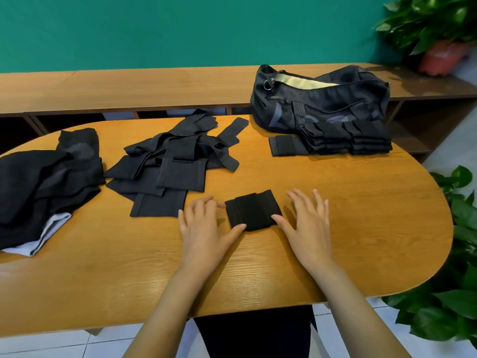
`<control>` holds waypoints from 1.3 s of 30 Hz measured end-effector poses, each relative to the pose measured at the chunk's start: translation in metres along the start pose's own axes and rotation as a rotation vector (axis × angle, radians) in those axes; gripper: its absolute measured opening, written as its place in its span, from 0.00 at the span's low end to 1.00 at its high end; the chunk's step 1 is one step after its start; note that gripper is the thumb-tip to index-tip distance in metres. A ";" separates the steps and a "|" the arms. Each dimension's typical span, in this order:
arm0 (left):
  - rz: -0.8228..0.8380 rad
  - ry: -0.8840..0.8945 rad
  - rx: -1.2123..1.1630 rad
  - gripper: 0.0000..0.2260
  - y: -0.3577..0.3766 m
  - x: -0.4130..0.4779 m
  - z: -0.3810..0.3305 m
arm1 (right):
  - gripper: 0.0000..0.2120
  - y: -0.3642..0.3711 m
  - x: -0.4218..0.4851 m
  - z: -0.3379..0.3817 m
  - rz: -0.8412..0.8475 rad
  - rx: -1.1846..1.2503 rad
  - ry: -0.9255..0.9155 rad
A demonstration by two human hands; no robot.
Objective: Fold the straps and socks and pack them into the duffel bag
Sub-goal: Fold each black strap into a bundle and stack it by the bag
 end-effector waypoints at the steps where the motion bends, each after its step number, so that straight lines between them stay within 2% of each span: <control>1: 0.056 0.050 -0.017 0.27 0.001 0.001 -0.002 | 0.30 -0.001 -0.002 0.003 0.002 0.013 -0.021; 5: 0.242 0.191 0.089 0.27 0.012 0.005 -0.010 | 0.24 0.002 -0.016 0.016 0.079 0.067 -0.121; 9: 0.223 0.290 0.200 0.25 0.019 0.015 -0.022 | 0.23 0.009 -0.026 0.032 0.118 0.071 -0.251; 14: 0.179 0.294 0.141 0.30 0.021 0.033 -0.029 | 0.31 0.019 -0.019 0.043 0.136 -0.222 -0.353; 17: 0.134 0.262 0.136 0.33 0.018 0.046 -0.027 | 0.33 0.019 -0.003 0.042 0.100 -0.335 -0.330; 22: 0.007 0.130 0.180 0.33 0.011 0.074 -0.002 | 0.34 0.000 0.055 0.028 0.016 -0.363 -0.262; 27: 0.052 0.085 0.288 0.36 0.027 0.094 0.021 | 0.32 0.001 0.125 0.008 0.065 -0.462 -0.189; 31: 0.040 0.060 0.305 0.31 0.036 0.098 0.030 | 0.32 0.015 0.157 -0.002 0.123 -0.518 -0.156; 35: -0.001 0.070 0.297 0.28 0.036 0.098 0.031 | 0.31 0.028 0.164 -0.014 0.177 -0.498 -0.143; 39: -0.006 0.077 0.314 0.27 0.038 0.098 0.032 | 0.26 0.034 0.164 -0.021 0.190 -0.349 -0.109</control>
Point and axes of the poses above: each hand's wrist, its own x-axis towards the middle knuckle, its own y-axis out of the palm, z = x × y, the point moved 8 cm from there along x, towards the middle knuckle, and after that the axes turned 2 degrees about -x, right-handed, at the moved point
